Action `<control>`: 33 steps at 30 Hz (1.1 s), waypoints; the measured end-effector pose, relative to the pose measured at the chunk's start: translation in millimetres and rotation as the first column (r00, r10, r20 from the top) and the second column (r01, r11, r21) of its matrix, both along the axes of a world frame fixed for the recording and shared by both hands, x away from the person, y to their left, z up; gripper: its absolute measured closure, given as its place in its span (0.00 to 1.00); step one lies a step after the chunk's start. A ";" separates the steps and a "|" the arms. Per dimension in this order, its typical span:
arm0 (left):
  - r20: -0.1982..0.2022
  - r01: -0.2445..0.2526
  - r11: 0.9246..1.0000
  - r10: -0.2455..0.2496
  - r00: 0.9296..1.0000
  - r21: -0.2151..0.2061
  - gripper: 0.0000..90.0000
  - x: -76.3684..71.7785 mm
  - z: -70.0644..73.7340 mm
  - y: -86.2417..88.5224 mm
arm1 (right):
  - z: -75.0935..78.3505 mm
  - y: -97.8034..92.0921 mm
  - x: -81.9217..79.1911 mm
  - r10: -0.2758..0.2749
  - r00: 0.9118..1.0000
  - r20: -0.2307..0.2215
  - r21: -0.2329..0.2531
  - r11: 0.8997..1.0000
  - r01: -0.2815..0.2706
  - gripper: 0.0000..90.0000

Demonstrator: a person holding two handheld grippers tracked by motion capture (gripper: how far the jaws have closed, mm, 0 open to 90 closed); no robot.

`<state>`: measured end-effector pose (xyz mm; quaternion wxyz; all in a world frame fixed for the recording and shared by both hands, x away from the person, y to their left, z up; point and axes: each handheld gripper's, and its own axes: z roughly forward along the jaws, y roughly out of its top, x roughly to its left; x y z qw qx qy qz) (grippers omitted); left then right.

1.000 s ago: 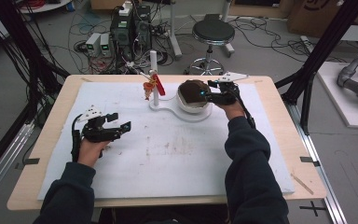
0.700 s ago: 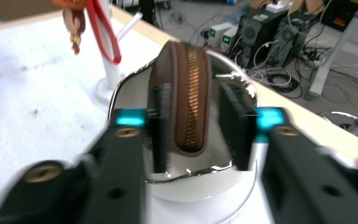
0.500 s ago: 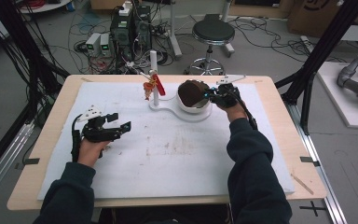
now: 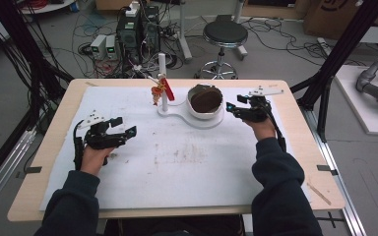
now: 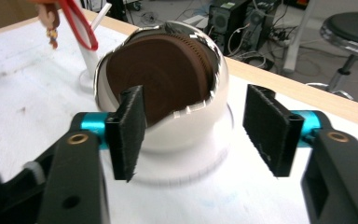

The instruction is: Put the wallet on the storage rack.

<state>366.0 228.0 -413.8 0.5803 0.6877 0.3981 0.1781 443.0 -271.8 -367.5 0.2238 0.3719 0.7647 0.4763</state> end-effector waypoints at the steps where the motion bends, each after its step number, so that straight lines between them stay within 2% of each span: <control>1: 0.002 0.000 1.000 0.000 1.000 -0.003 0.22 0.2 0.0 -0.2 | -1.3 -4.0 -6.5 -0.003 1.000 0.001 0.011 1.000 0.003 0.38; 4: 0.010 0.000 1.000 0.000 1.000 0.008 0.22 0.8 -0.2 -0.4 | -6.3 -13.1 -25.6 -0.007 1.000 0.012 0.007 1.000 0.007 0.30; 7: 0.018 -0.009 1.000 0.009 1.000 0.009 0.22 1.0 -0.1 -0.1 | -12.2 -19.8 -43.2 -0.012 1.000 0.026 -0.021 1.000 0.013 0.27; 12: 0.026 -0.019 1.000 0.019 0.999 0.021 0.22 1.3 -0.2 2.2 | -23.7 -31.3 -63.8 -0.021 1.000 0.008 -0.025 0.999 0.022 0.24; 17: 0.022 -0.017 1.000 0.017 1.000 0.016 0.22 0.8 0.1 1.7 | -32.0 -40.1 -75.3 -0.045 0.999 0.011 -0.013 0.999 0.045 0.24; 21: 0.028 -0.022 1.000 0.022 0.999 0.009 0.22 -0.6 1.5 2.1 | -30.6 -42.4 -82.8 -0.050 0.999 0.016 -0.025 0.998 0.051 0.24; 23: 0.038 -0.022 1.000 0.022 0.999 0.010 0.22 -2.0 2.7 2.5 | -28.6 -44.6 -86.0 -0.058 0.998 0.020 -0.015 0.998 0.058 0.24; 29: 0.048 -0.027 0.999 0.026 0.999 0.022 0.22 -5.1 3.4 3.8 | -27.3 -53.2 -90.9 -0.084 0.996 0.016 0.015 0.996 0.084 0.24; 33: 0.046 -0.032 0.999 0.031 0.998 0.020 0.22 -5.5 3.6 4.1 | -30.7 -58.6 -91.2 -0.100 0.995 0.004 0.007 0.995 0.100 0.24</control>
